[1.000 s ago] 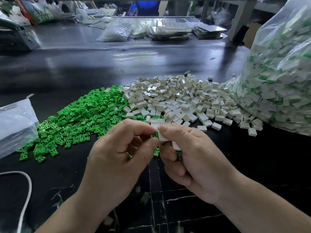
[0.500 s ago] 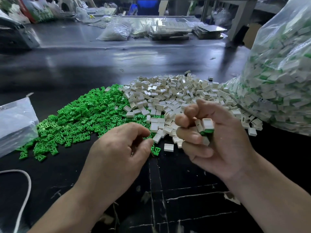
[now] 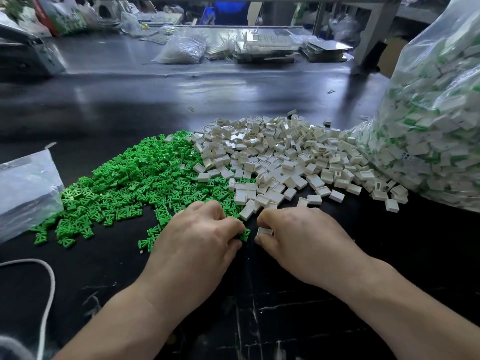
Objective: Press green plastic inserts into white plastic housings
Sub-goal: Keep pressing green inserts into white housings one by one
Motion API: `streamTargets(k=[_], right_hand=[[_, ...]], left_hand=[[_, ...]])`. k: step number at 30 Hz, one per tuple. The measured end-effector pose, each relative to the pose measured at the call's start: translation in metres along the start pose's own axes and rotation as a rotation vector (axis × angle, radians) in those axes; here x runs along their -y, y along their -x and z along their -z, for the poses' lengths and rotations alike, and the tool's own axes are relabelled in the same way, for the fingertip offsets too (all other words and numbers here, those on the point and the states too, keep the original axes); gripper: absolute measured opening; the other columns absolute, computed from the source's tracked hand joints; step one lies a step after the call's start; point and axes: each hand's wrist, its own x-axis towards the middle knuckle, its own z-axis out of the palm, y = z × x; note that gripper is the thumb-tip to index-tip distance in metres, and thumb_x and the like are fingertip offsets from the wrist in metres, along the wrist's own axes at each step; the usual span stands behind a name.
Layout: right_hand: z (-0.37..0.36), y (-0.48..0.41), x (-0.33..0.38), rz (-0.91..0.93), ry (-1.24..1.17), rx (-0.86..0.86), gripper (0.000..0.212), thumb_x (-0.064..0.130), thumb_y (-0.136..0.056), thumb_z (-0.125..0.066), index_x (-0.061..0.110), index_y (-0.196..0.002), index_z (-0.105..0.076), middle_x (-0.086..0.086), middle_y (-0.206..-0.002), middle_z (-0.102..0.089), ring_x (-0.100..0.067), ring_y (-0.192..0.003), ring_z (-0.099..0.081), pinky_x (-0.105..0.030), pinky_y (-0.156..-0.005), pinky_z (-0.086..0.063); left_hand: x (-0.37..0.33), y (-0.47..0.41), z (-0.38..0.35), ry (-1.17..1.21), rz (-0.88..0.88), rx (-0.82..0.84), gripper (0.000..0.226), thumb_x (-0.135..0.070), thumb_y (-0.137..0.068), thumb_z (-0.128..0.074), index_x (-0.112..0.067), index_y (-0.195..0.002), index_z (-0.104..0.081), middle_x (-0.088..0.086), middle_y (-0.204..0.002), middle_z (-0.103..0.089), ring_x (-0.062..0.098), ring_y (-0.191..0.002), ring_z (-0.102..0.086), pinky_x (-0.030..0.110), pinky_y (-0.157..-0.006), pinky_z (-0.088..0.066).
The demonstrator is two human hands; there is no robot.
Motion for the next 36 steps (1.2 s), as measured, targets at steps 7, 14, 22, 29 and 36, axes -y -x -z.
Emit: streamTargets(k=[7,14,22,29,36], right_hand=[[0.004,0.001,-0.004,-0.032,-0.259,0.01,0.018,0.044,-0.096,-0.057,0.026,-0.1,-0.058,0.009,-0.09,-0.063,-0.011,-0.084,-0.059,-0.032,-0.072,-0.05],[0.014,-0.003,-0.006,-0.293,-1.311,0.234,0.013,0.023,-0.097,-0.061,0.014,-0.088,-0.061,-0.005,-0.069,-0.063,-0.011,-0.042,-0.042,-0.019,-0.035,-0.029],[0.016,-0.003,-0.01,-0.256,-1.738,0.385,0.03,0.016,-0.084,-0.064,0.009,-0.113,-0.065,-0.01,-0.073,-0.058,-0.011,-0.045,-0.044,-0.018,-0.033,-0.031],[0.016,-0.002,-0.008,-0.278,-1.823,0.439,0.024,0.017,-0.086,-0.061,0.005,-0.106,-0.058,-0.011,-0.078,-0.064,-0.01,-0.047,-0.049,-0.016,-0.031,-0.033],[0.011,0.0,-0.002,-0.263,-1.672,0.403,0.021,0.038,-0.082,-0.07,0.02,-0.075,-0.062,-0.004,-0.066,-0.056,-0.01,-0.043,-0.043,-0.017,-0.034,-0.031]], left_hand=[[-0.004,-0.003,0.0,0.015,-0.061,0.013,0.028,-0.033,-0.077,-0.077,-0.028,-0.105,-0.074,-0.004,-0.081,-0.055,0.021,-0.077,-0.054,0.037,-0.065,-0.048],[-0.002,-0.002,0.003,0.045,-0.037,-0.009,0.017,-0.038,-0.079,-0.072,-0.026,-0.087,-0.063,-0.01,-0.089,-0.054,0.015,-0.086,-0.051,0.03,-0.075,-0.042],[-0.004,0.001,0.017,0.606,0.257,-0.155,0.01,-0.04,-0.08,-0.07,-0.035,-0.088,-0.067,-0.019,-0.079,-0.067,-0.003,-0.078,-0.062,0.006,-0.062,-0.045],[-0.003,0.0,0.02,1.212,0.465,-0.118,0.022,-0.037,-0.07,-0.072,-0.03,-0.09,-0.075,0.002,-0.082,-0.075,0.012,-0.072,-0.07,0.016,-0.061,-0.052],[-0.009,0.0,0.018,1.38,0.488,-0.1,0.024,-0.04,-0.067,-0.073,-0.022,-0.083,-0.073,0.007,-0.078,-0.072,0.015,-0.066,-0.065,0.02,-0.054,-0.05]])
